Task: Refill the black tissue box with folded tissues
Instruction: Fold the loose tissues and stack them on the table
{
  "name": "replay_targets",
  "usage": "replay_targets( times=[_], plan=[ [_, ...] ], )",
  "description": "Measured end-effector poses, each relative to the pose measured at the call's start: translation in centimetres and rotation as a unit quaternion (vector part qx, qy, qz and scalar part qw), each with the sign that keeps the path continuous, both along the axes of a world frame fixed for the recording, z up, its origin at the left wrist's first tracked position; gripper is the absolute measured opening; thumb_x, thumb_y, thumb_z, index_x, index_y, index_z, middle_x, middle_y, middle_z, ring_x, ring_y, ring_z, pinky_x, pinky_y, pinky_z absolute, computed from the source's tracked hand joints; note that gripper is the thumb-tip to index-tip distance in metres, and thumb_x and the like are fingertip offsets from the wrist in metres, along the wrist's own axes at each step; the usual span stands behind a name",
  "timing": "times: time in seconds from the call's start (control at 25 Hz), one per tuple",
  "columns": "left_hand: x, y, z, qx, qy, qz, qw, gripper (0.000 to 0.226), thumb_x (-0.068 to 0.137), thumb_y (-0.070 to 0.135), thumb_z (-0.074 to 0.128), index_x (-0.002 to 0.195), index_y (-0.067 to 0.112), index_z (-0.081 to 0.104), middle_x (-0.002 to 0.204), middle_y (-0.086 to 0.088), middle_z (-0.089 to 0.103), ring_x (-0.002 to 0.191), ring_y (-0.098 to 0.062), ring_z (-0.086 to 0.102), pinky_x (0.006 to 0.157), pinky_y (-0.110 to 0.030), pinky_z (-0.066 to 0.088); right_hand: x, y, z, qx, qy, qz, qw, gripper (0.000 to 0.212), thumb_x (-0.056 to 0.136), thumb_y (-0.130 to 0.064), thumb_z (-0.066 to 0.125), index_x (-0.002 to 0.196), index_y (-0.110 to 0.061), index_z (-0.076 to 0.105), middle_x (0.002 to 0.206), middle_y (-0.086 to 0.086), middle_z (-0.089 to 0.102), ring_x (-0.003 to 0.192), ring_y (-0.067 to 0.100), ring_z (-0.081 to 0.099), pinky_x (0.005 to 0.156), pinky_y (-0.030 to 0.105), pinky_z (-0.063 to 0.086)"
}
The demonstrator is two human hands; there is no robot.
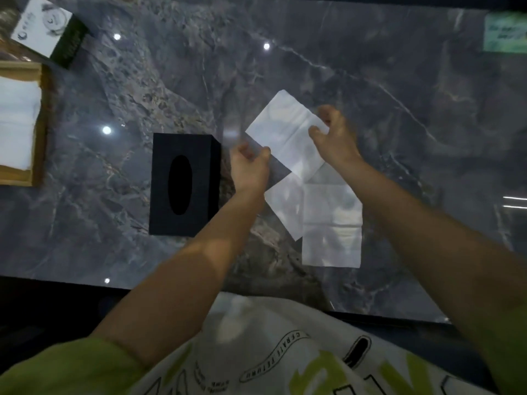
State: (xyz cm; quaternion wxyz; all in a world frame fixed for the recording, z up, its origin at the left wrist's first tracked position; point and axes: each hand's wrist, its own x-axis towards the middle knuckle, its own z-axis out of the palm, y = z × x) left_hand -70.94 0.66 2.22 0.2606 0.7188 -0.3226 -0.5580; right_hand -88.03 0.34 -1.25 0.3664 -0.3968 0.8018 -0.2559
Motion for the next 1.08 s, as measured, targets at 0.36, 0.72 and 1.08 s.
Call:
replay_targets(
  times=[0.36,0.72,1.08],
  plan=[
    [-3.4,-1.5,-3.9,0.155,0.002,0.137,0.978,0.052,0.087,0.016,0.069,0.134,0.014,0.046,0.125,-0.015,0.057,0.104,-0.031,0.059,0.095,-0.043,0.053,-3.3,-4.0,-2.7,0.036,0.060,0.119,0.990,0.043,0.091,-0.026,0.060,0.128,-0.007,0.051,0.128,0.016,0.054,0.115,0.029,0.055,0.097,0.036,0.047],
    [-4.4,-1.7,-3.8,0.180,0.046,0.182,0.966,0.032,0.085,0.007,0.071,0.114,0.004,0.058,0.114,-0.020,0.066,0.098,-0.037,0.066,0.085,-0.052,0.057,-2.5,-5.2,-4.0,0.102,0.032,0.085,0.991,0.038,0.083,-0.022,0.072,0.117,-0.011,0.058,0.116,0.008,0.062,0.103,0.023,0.060,0.091,0.035,0.052],
    [-3.5,-1.5,-3.7,0.181,0.069,0.138,0.971,0.010,0.085,0.005,0.070,0.087,0.006,0.061,0.105,-0.020,0.070,0.088,-0.034,0.067,0.079,-0.046,0.060,-2.8,-4.3,-3.8,0.109,-0.070,0.024,0.991,0.023,0.079,0.003,0.061,0.098,0.015,0.066,0.105,0.033,0.068,0.098,0.041,0.067,0.078,0.054,0.056]
  ],
)
